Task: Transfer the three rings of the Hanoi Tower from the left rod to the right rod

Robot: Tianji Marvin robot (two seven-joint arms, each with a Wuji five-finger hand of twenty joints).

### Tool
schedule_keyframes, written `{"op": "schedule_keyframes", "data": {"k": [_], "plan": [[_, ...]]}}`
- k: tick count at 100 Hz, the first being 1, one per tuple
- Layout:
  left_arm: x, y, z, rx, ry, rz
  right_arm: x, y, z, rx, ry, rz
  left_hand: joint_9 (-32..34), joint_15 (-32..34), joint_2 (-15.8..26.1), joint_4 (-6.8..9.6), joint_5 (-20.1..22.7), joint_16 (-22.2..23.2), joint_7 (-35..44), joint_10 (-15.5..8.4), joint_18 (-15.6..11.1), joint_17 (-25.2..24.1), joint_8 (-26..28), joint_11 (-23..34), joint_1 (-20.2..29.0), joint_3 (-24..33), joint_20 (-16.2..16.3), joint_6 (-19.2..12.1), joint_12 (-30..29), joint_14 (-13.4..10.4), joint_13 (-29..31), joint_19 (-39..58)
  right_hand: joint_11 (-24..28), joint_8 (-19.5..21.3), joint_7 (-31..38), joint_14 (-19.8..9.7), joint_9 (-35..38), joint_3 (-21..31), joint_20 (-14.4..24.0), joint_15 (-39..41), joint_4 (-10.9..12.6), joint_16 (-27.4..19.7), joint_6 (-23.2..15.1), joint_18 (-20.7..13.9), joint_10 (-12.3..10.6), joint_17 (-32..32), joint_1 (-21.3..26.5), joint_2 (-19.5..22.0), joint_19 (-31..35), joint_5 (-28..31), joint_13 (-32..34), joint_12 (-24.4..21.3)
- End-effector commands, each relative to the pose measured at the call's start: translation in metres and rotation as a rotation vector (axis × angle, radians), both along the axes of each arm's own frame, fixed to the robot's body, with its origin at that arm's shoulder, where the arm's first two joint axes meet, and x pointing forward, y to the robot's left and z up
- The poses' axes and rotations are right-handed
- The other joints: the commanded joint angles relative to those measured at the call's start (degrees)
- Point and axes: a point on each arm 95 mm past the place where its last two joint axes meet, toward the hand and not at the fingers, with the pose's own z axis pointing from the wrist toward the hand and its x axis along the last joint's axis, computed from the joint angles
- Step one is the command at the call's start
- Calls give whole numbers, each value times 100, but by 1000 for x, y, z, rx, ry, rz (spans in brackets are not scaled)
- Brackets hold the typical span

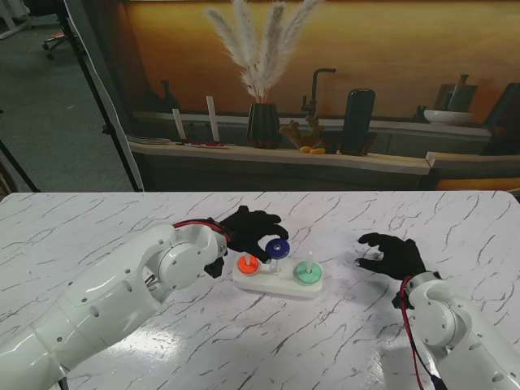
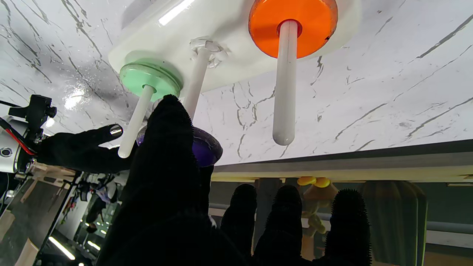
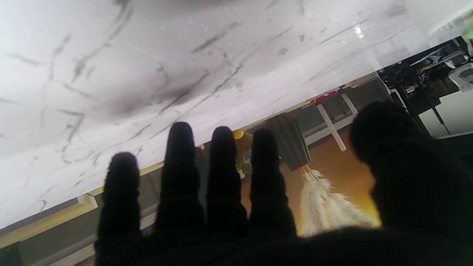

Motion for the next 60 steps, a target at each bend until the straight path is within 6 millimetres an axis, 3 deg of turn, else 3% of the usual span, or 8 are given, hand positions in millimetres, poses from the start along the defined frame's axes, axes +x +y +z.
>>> {"op": "schedule_keyframes", "data": {"k": [1,60], "plan": [[-1,-3,4,-4,-1,-24,-2,5,-3,10,5,6,85,4,452,6,537,75,726,-13,144,-24,318,10,420,275,-32,-494,41,11,111,182,71,73,65,-132,103,81,31,108,197,45,40,568,2,-74,19,-46,108,134,51,24],[-1,-12,18,-27,-12,-52,-2,5,-2,12,1,6,100,13,448,7,532,77,755,-21,148,-15,308,12,416,275,-38,-494,40,16,133,198,68,75,68,-133,100,86,30,105,197,44,46,569,4,-75,27,-54,107,141,47,24]]}}
